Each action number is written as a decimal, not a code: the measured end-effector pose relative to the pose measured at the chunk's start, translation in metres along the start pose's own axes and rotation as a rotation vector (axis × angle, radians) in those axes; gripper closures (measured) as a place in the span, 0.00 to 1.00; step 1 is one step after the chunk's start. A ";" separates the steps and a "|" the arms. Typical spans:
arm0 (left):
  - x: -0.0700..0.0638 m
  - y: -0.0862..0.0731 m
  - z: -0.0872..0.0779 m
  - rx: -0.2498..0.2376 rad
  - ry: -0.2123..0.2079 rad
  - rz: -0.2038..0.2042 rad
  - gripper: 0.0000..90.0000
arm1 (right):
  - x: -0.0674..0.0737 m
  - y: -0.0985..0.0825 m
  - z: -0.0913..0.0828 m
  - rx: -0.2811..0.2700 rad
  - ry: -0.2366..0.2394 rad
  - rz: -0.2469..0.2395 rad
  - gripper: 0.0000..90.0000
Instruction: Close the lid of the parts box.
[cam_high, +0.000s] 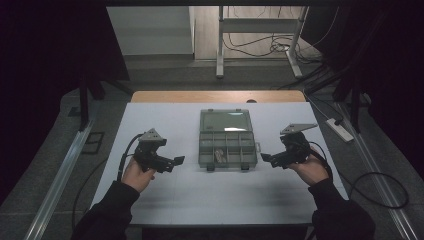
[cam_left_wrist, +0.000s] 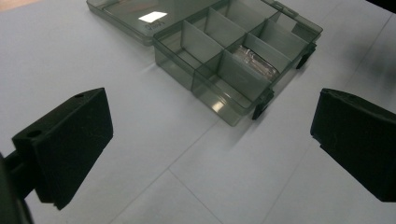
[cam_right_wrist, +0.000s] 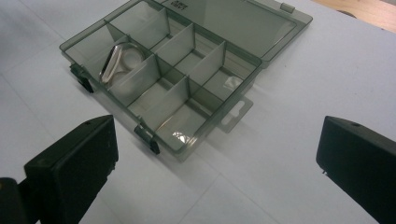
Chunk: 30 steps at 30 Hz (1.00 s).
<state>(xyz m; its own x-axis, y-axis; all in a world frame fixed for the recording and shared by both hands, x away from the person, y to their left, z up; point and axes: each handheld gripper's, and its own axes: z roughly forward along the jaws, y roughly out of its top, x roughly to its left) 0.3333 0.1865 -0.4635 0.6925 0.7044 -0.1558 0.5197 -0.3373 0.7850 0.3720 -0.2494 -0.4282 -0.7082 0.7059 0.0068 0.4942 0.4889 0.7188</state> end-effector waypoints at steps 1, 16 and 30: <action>0.000 0.001 0.002 -0.002 0.002 0.003 0.00 | -0.001 0.002 0.003 -0.001 0.003 -0.003 0.00; 0.007 0.017 0.025 -0.010 -0.032 0.030 0.00 | -0.008 0.026 0.032 -0.003 0.032 -0.002 0.00; 0.016 0.027 0.046 0.013 -0.053 0.019 0.00 | -0.020 0.038 0.060 0.026 0.023 0.008 0.00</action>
<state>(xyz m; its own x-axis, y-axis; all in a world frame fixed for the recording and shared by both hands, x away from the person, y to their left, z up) 0.3815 0.1602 -0.4721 0.7275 0.6640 -0.1725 0.5124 -0.3587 0.7802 0.4353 -0.2140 -0.4430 -0.7157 0.6979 0.0290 0.5128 0.4968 0.7002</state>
